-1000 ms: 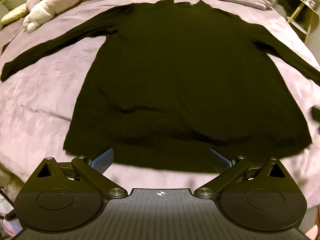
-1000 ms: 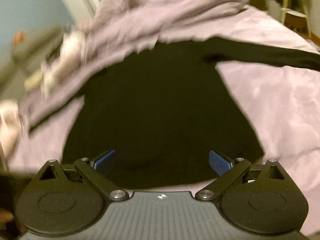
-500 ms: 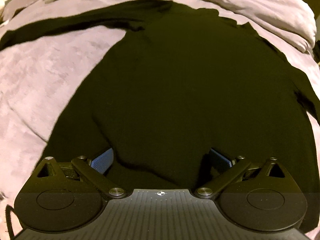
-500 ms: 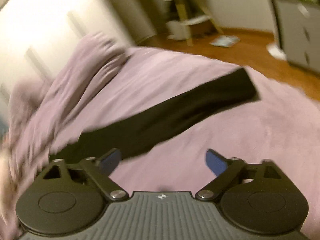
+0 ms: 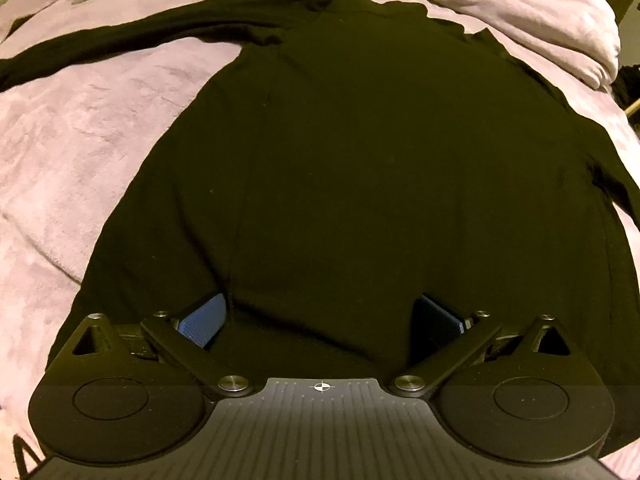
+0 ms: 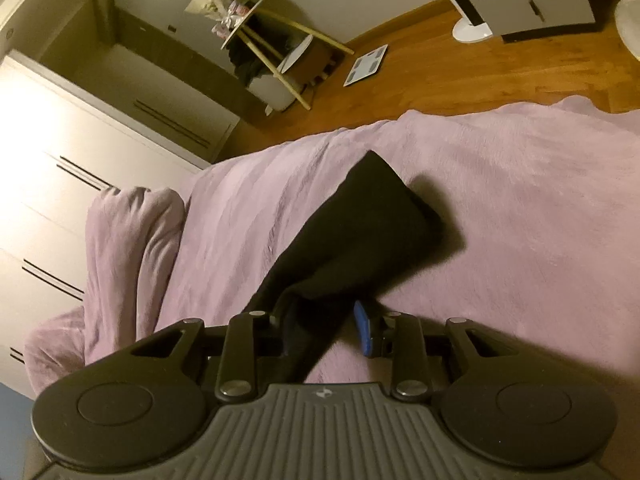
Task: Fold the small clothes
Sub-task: 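Grasp the sleeve cuff nearest the right gripper with the right gripper, then lay the held sleeve across the shirt body and open the right gripper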
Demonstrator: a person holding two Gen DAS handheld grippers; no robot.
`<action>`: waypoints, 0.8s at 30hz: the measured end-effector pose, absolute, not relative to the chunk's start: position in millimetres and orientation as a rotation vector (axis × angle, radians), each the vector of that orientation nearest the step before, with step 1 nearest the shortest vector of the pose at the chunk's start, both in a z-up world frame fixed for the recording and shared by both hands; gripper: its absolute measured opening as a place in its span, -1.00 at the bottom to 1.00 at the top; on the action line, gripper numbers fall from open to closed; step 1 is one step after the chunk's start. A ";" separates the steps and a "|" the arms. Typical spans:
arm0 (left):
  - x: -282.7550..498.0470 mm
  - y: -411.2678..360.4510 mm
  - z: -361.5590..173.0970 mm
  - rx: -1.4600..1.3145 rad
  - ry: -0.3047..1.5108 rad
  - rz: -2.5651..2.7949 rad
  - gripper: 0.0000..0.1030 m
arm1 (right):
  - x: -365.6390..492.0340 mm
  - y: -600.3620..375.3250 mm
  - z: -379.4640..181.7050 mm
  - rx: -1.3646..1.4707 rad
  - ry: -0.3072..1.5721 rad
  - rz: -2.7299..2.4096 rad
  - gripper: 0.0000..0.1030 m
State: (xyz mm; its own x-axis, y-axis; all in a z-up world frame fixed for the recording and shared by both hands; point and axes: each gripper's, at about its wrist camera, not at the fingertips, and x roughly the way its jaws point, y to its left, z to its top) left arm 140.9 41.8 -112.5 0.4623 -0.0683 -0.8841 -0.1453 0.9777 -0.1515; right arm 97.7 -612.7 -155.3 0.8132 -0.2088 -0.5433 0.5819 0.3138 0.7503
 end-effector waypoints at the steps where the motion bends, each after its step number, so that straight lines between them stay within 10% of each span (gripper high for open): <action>1: 140.8 41.9 -112.6 -0.214 1.089 0.044 1.00 | 98.4 -614.0 -153.9 1.148 0.368 -0.535 -0.32; 9: 137.4 48.9 -105.6 -0.217 1.102 0.007 1.00 | 122.8 -602.8 -121.5 0.915 0.449 -0.584 -0.87; 19: 164.3 43.4 -62.7 -0.275 1.010 -0.141 0.50 | 199.0 -378.0 -7.3 0.292 0.422 0.151 -0.84; 21: 179.1 37.5 -56.2 -0.311 0.991 -0.211 0.50 | 207.6 -330.9 -13.9 0.262 0.533 0.337 -0.48; 24: 205.5 25.5 -55.1 -0.367 0.970 -0.315 0.48 | 206.1 -294.2 -38.2 0.257 0.654 0.407 -0.46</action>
State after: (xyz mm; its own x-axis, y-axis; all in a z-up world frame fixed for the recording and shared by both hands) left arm 205.5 25.5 -55.1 0.5289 -0.4179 -0.7386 0.0959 0.8942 -0.4373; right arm 206.1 -294.2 -38.2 0.7193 0.4436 -0.5347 -0.2846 0.8902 0.3557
